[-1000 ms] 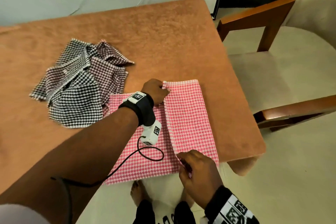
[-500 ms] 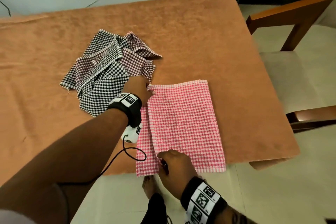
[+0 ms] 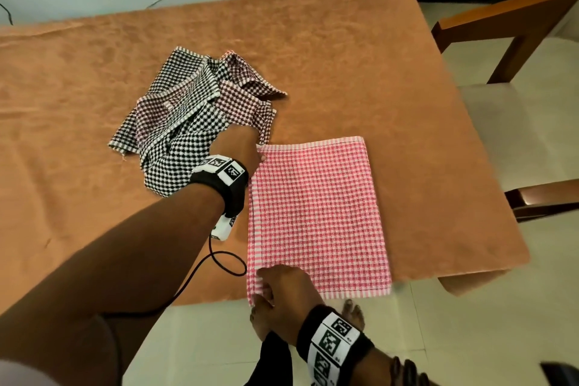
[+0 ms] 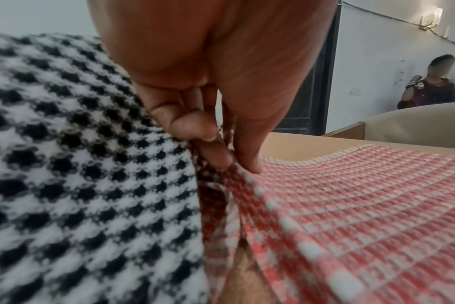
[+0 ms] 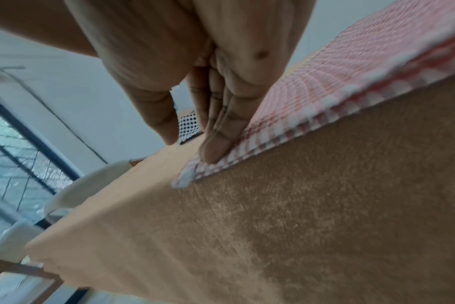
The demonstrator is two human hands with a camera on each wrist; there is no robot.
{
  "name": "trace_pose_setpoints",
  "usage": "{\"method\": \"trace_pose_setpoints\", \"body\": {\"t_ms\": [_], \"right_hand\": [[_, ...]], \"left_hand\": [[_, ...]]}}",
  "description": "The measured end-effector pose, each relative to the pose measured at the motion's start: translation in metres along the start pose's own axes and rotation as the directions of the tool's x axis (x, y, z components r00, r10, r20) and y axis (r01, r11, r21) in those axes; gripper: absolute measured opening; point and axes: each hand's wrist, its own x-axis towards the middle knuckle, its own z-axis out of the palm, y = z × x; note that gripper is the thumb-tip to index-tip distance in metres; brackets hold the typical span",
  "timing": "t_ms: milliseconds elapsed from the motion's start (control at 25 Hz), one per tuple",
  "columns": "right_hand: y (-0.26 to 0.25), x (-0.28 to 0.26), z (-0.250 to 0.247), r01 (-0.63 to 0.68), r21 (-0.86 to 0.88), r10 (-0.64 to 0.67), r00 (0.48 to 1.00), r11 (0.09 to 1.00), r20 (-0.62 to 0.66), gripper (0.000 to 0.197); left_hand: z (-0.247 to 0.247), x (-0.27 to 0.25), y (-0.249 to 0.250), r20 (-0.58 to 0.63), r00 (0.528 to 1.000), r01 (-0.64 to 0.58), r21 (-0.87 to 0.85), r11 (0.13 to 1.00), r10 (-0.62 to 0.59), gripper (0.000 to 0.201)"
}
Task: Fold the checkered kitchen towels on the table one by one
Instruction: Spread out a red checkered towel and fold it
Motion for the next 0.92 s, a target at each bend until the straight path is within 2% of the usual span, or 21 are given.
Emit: {"method": "trace_pose_setpoints", "body": {"t_ms": [40, 120, 200, 280, 400, 560, 640, 720, 920], "right_hand": [[0.002, -0.003, -0.005, -0.019, 0.051, 0.02, 0.999, 0.999, -0.029, 0.011], [0.017, -0.013, -0.023, -0.09, 0.157, 0.119, 0.976, 0.983, -0.183, 0.015], [0.047, -0.032, -0.051, -0.176, 0.149, 0.222, 0.886, 0.973, -0.407, 0.024], [0.085, -0.056, -0.076, -0.303, 0.077, 0.296, 0.792, 0.95, -0.534, 0.029], [0.122, -0.087, -0.092, -0.469, 0.151, 0.473, 0.712, 0.87, -0.519, 0.03], [0.127, -0.102, -0.081, -0.472, 0.467, 0.658, 0.622, 0.748, -0.425, 0.028], [0.123, -0.101, -0.069, -0.402, 0.636, 0.705, 0.625, 0.659, -0.335, 0.032], [0.121, -0.098, -0.056, -0.354, 0.73, 0.725, 0.632, 0.584, -0.274, 0.035], [0.125, -0.097, -0.045, -0.368, 0.742, 0.734, 0.636, 0.56, -0.239, 0.035]], "left_hand": [[0.0, 0.0, 0.0, -0.008, 1.0, -0.009, 0.007, 1.0, 0.009, 0.032], [0.001, 0.001, 0.0, -0.013, 1.0, -0.02, 0.011, 1.0, 0.02, 0.033], [0.001, 0.002, 0.0, 0.012, 1.0, -0.009, 0.012, 1.0, 0.009, 0.034], [0.0, 0.003, -0.001, 0.048, 0.999, 0.005, 0.034, 0.999, -0.007, 0.036], [-0.002, 0.006, 0.001, 0.089, 0.996, 0.028, 0.049, 0.998, -0.033, 0.036], [-0.003, 0.01, 0.002, 0.116, 0.992, 0.048, 0.045, 0.998, -0.053, 0.033], [-0.005, 0.012, 0.004, 0.132, 0.99, 0.047, 0.056, 0.997, -0.054, 0.031], [-0.005, 0.014, 0.005, 0.143, 0.988, 0.053, 0.066, 0.996, -0.062, 0.031], [-0.003, 0.016, 0.005, 0.141, 0.988, 0.053, 0.046, 0.998, -0.059, 0.037]]}}
